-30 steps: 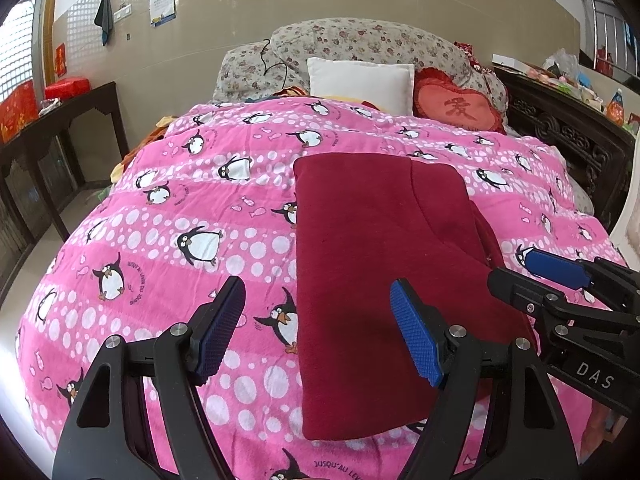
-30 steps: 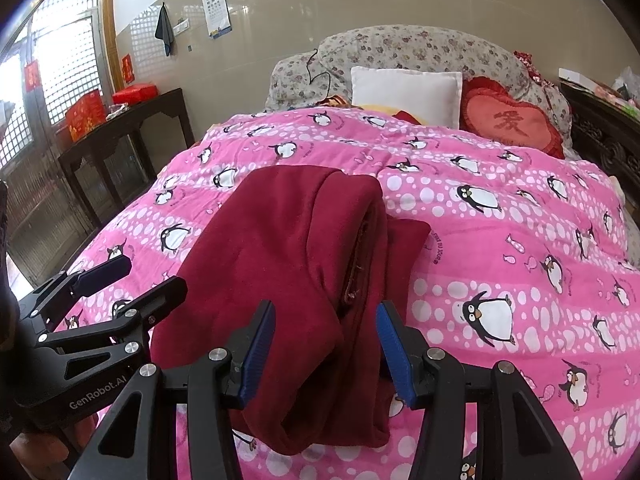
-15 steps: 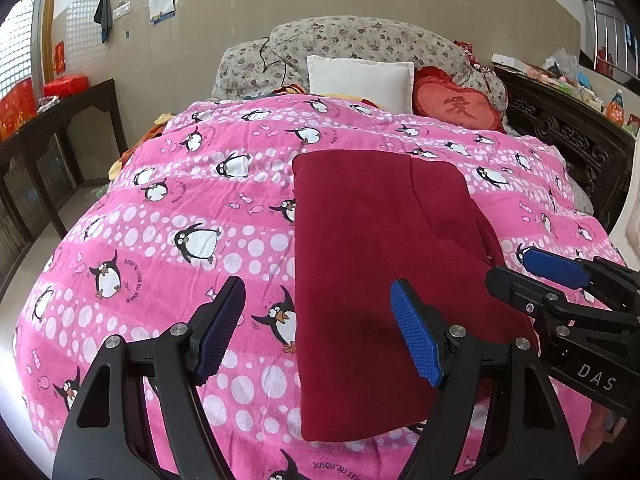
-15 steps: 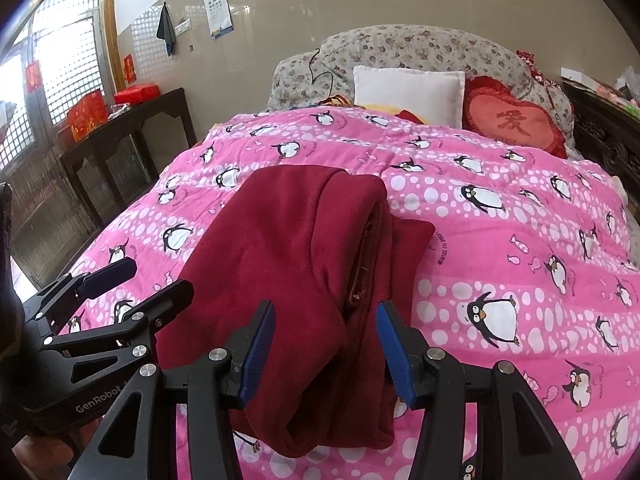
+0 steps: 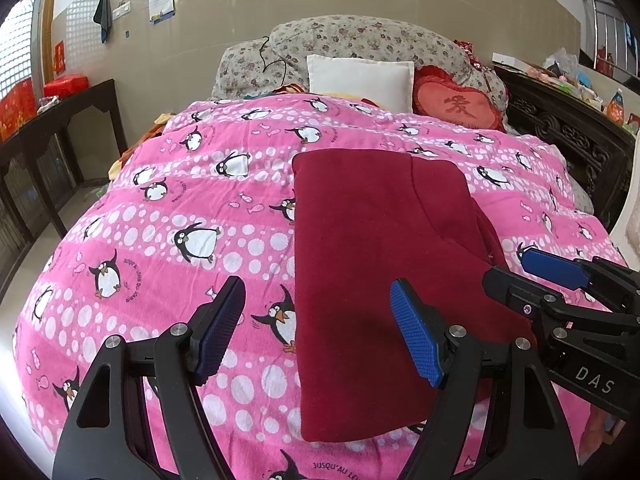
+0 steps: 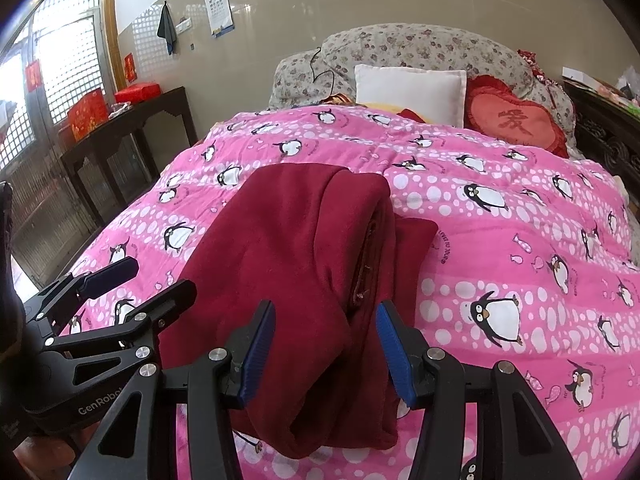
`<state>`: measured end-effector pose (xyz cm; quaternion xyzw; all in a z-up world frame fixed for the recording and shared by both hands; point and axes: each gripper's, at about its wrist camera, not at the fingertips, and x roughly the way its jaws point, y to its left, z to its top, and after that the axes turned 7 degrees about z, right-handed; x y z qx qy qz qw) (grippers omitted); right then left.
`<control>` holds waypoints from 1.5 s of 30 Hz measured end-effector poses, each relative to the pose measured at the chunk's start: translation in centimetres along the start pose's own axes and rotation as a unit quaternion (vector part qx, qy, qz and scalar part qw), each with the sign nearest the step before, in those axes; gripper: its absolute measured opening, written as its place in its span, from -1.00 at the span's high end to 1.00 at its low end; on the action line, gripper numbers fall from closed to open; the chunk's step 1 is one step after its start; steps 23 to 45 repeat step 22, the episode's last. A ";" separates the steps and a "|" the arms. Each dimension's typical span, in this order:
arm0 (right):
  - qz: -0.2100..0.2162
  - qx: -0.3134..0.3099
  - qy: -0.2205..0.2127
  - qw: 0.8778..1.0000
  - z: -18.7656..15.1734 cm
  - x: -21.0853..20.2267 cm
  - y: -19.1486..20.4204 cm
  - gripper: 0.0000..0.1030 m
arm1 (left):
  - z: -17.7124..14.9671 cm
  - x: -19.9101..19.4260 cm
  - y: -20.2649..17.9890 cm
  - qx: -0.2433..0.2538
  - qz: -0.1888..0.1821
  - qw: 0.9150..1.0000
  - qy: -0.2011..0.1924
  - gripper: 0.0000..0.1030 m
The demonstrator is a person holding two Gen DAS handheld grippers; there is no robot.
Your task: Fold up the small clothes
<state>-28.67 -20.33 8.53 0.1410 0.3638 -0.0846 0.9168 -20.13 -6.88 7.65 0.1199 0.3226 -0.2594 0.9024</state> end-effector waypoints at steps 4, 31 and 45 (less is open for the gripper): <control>0.001 -0.001 0.001 1.000 0.0 0.1 0.1 0.02 | 0.0 0.0 0.0 -0.001 0.000 1.000 0.000 -0.47; 0.006 0.002 0.001 1.000 0.0 -0.2 -0.3 0.02 | -0.1 -0.2 0.4 -0.004 -0.002 1.000 -0.012 -0.47; 0.006 0.002 0.001 1.000 0.0 -0.2 -0.3 0.02 | -0.1 -0.2 0.4 -0.004 -0.002 1.000 -0.012 -0.47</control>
